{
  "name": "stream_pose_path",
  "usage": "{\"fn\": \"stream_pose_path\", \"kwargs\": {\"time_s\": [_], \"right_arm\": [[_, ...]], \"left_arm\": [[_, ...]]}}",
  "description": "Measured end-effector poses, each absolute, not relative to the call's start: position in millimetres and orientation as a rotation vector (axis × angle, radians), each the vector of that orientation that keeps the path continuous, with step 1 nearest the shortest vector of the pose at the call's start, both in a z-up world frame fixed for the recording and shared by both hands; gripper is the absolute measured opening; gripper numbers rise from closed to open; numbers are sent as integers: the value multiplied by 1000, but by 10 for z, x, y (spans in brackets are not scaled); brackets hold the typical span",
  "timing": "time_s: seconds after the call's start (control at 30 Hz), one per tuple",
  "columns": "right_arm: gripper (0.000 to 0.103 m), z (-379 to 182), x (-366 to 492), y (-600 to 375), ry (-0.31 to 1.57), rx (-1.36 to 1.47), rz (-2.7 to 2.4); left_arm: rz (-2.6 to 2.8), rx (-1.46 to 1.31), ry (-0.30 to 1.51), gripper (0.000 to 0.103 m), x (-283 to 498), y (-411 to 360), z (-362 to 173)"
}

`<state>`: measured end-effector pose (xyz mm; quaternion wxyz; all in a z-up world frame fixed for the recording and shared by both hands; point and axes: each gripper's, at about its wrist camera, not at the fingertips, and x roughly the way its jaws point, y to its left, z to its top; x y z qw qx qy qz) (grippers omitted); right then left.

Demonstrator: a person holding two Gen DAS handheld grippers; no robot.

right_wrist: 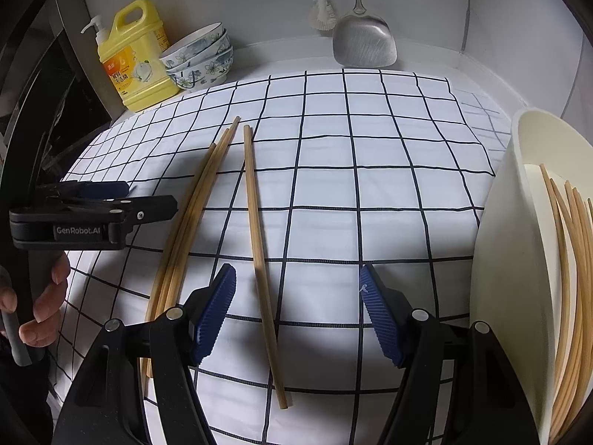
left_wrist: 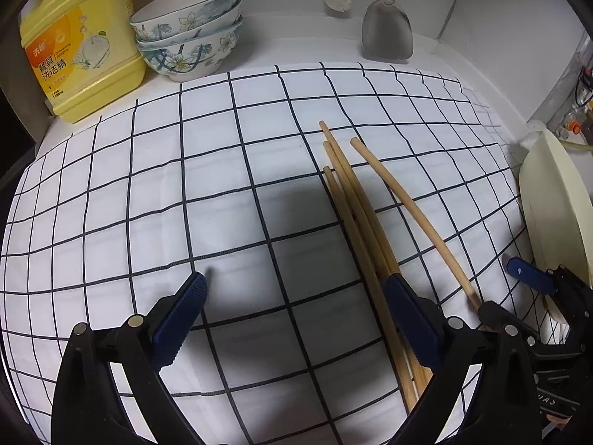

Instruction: Organize utensils

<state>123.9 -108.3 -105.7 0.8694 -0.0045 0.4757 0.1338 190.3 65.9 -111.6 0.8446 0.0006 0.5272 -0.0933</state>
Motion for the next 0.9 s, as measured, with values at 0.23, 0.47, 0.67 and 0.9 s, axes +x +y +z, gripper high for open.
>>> {"fn": "stream_pose_path", "kwargs": {"time_s": [0.23,0.47,0.67,0.9], "right_arm": [[66,-1075,1244,-1086,1003,-1,290],[66,-1098,1256,-1071,1006,-2,287],[66,-1094,1245,-1010,999,-20,296],[66,-1098,1234,-991,1000,-23,302]], "left_arm": [[-183,29,1103,96,1900,608,-1173],[-167,31,1074,96,1850,660,-1172],[-111,87,1036,97,1757,686,-1132],[-57,182,1008,97,1747,629,-1094]]}}
